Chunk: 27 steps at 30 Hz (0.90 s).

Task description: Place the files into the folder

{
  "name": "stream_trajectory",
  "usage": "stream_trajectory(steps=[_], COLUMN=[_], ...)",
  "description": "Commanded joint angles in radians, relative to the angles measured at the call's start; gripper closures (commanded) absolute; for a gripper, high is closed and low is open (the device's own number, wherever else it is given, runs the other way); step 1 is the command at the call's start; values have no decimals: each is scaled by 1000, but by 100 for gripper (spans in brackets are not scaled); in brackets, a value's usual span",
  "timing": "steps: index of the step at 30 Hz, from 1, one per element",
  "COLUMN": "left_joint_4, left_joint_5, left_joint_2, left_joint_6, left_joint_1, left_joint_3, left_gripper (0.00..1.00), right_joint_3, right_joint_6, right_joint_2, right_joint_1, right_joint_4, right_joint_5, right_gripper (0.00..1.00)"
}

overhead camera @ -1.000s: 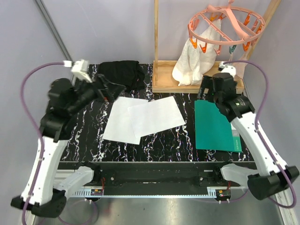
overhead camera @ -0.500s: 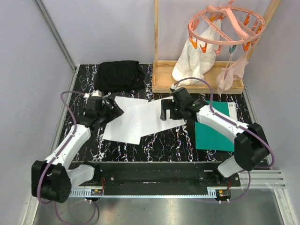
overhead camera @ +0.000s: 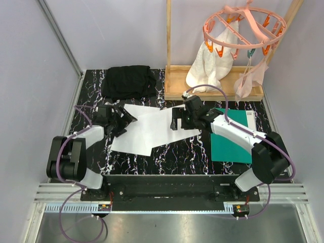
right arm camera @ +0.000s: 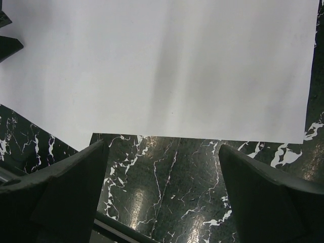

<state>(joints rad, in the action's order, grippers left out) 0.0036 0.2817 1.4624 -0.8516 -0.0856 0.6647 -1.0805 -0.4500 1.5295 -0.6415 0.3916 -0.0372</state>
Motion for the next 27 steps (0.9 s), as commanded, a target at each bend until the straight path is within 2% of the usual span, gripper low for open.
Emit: stream_trajectory(steps=[1,8,12,17,20,27], left_joint_4=[61,-128,-209,-344,-413,-490], left_joint_5=[11,-116,-133,-277,-386,-441], left_joint_2=[44,27,16,-75,-126,-194], left_joint_6=[-21,-24,-11,42,74,126], left_joint_1=[10,70,185,291,316,330], left_joint_3=[10,4,-10,7,44,128], left_gripper=[1,1,1,1,1,1], right_joint_3=[13,-4,-47,-142,-217,-358], right_joint_6=[-6,-18,-21,-6,16,71], right_joint_2=[-40,1,73,213,311,484], right_joint_1=[-4,-10,-29,-81,-107,-207], right_joint_4=[-28,-36,-39,-42,-37,-8], right_joint_5=[33,31,60,85,108,169], right_gripper=[0,0,0,0,0,0])
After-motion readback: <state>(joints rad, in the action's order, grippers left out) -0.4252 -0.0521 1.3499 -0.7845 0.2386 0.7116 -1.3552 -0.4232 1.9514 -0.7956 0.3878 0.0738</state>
